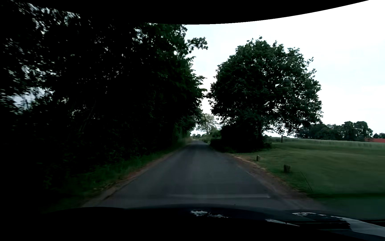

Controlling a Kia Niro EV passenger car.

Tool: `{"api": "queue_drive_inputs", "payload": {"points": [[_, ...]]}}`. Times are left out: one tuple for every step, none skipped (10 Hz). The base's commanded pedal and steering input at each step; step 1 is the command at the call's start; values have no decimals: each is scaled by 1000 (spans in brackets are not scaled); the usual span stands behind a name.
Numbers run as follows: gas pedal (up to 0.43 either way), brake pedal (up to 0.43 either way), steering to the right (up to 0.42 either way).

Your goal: Follow the waypoints while adhering to traffic rules and regulations

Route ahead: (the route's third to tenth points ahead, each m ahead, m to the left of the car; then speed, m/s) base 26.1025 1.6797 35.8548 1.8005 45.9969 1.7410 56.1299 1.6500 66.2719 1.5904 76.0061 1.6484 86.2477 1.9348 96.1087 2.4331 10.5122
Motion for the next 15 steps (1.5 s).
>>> {"api": "queue_drive_inputs", "payload": {"points": [[280, 0, 8], [280, 0, 8], [280, 0, 8], [280, 0, 7], [280, 0, 5], [280, 0, 4], [280, 0, 3], [280, 0, 3], [280, 0, 3], [280, 0, 2], [280, 0, 1], [280, 0, 0], [268, 0, -1], [268, 0, -2], [268, 0, -2]]}}
